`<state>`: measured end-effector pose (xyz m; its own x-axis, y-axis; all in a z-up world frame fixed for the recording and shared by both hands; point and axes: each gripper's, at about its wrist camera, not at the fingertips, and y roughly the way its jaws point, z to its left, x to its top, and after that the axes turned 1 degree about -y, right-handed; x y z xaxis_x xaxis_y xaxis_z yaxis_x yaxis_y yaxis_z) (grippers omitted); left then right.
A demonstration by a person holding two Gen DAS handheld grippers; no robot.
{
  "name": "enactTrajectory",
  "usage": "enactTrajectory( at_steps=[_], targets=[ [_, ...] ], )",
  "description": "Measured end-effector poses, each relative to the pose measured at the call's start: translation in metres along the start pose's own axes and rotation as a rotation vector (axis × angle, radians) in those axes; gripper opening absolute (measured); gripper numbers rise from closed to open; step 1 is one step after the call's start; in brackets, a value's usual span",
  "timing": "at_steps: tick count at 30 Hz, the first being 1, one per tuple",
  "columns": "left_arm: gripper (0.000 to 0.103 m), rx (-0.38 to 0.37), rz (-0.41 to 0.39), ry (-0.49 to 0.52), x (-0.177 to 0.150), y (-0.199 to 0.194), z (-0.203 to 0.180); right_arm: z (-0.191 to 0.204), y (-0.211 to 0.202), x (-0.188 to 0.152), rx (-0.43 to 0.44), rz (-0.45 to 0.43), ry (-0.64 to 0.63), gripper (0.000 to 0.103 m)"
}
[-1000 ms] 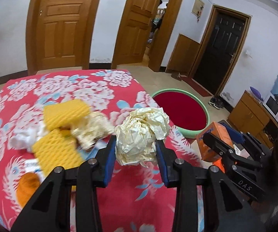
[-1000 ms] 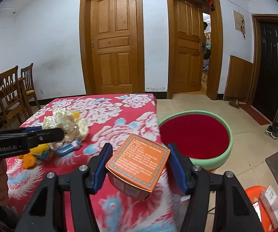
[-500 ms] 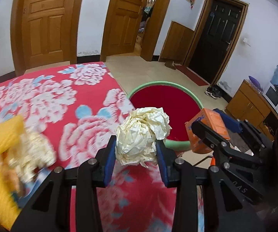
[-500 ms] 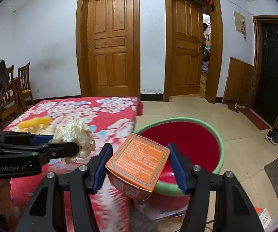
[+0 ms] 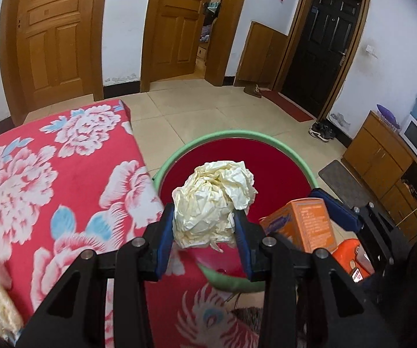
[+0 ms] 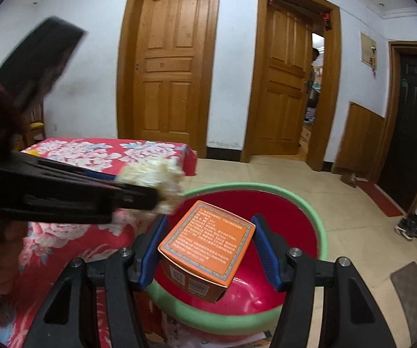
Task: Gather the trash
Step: 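Lift and carry the orange box and paper ball over the red bucket, then open both tools to drop the box and paper ball into the bucket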
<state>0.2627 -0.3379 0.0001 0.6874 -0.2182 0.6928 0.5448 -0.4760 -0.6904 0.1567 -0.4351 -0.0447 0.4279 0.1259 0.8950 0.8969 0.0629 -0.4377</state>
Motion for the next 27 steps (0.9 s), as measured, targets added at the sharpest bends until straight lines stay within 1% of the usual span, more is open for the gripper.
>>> enactTrajectory(
  at_steps=[4,7,10,14,15,17,20,21,22,23,25,27],
  targets=[
    [0.039,-0.003,0.009,-0.01,0.002,0.006,-0.001,-0.006,0.0,0.001,0.039,-0.009,0.067,0.062],
    [0.04,0.011,0.004,-0.007,0.005,0.007,-0.004,-0.008,0.003,0.002,0.035,-0.009,0.091,0.062],
    [0.041,0.024,0.009,0.018,0.009,0.012,-0.007,-0.012,0.006,0.004,0.021,-0.003,0.119,0.062],
    [0.043,0.034,0.044,0.007,0.015,0.023,-0.006,-0.02,0.014,0.003,-0.018,0.017,0.145,0.062],
    [0.045,0.039,0.05,0.003,0.016,0.025,-0.006,-0.022,0.015,0.003,-0.02,0.023,0.156,0.062],
    [0.053,0.04,0.066,0.004,0.018,0.029,-0.006,-0.026,0.018,0.002,-0.038,0.037,0.173,0.062],
    [0.057,0.047,0.082,0.002,0.019,0.032,-0.006,-0.028,0.024,0.0,-0.064,0.057,0.178,0.063],
    [0.057,0.05,0.083,0.003,0.019,0.033,-0.006,-0.029,0.025,0.0,-0.072,0.063,0.181,0.069],
    [0.061,0.055,0.081,0.003,0.018,0.033,-0.006,-0.03,0.025,-0.001,-0.075,0.067,0.185,0.078],
    [0.067,0.062,0.08,0.002,0.018,0.033,-0.007,-0.029,0.025,-0.002,-0.076,0.068,0.187,0.081],
    [0.07,0.077,0.072,-0.005,0.019,0.032,-0.006,-0.03,0.023,-0.002,-0.086,0.062,0.188,0.084],
    [0.07,0.078,0.069,-0.01,0.02,0.031,-0.006,-0.03,0.022,-0.001,-0.093,0.059,0.181,0.087]
  ],
)
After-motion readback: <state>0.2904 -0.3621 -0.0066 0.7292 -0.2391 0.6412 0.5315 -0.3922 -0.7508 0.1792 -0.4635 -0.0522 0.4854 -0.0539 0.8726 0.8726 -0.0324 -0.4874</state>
